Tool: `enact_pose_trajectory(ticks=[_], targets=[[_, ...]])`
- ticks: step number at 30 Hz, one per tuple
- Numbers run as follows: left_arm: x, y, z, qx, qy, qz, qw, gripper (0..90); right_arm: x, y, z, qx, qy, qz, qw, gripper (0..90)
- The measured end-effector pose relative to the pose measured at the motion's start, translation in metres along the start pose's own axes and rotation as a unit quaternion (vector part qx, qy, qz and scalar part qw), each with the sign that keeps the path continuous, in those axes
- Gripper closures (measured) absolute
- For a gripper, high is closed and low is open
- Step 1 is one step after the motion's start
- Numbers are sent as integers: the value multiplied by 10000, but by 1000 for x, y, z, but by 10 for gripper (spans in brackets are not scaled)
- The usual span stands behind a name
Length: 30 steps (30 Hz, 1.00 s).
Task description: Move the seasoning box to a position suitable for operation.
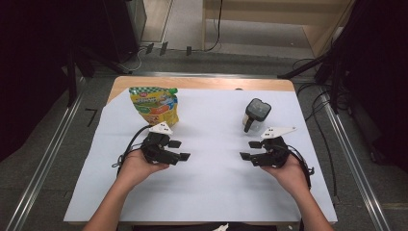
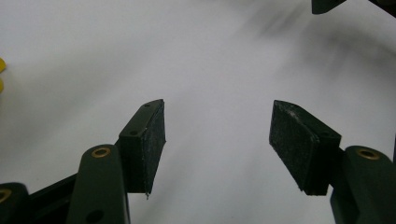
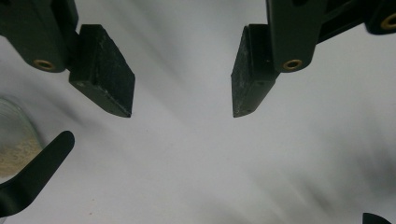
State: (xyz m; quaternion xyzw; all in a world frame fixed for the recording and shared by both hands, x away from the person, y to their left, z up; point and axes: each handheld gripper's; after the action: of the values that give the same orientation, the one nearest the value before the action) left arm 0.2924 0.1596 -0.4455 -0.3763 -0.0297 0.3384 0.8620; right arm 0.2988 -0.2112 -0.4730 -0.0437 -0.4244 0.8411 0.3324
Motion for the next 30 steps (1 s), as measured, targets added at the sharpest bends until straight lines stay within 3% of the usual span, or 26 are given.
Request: enact_pose_trajectory(ticks=[9,18,23,30], targets=[[-4,-1,3,-136,-149,-103,9997,369,-5,0,5,-80,63,-30,9999,412],[-8,-3,1,-114,-15,-75,9999,369,-14,-2,18,-252,207,-50,9995,414],[-7,-6,4,-96,6,-45,9999,369,-28,2,31,-395,485,-159,9979,413],[-7,-7,4,-71,32,-58,10000,369,-51,-1,24,-437,608,-472,9961,414]])
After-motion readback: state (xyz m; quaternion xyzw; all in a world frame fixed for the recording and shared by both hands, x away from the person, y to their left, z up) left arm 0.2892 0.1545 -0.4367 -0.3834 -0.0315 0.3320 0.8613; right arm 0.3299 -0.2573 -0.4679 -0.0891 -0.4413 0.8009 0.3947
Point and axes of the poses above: each handheld gripper's, and its own axes: z roughly backward along the jaws, y roughly out of its underside, x roughly to its left, and after that the axes turned 2 degrees about -y, right-handed
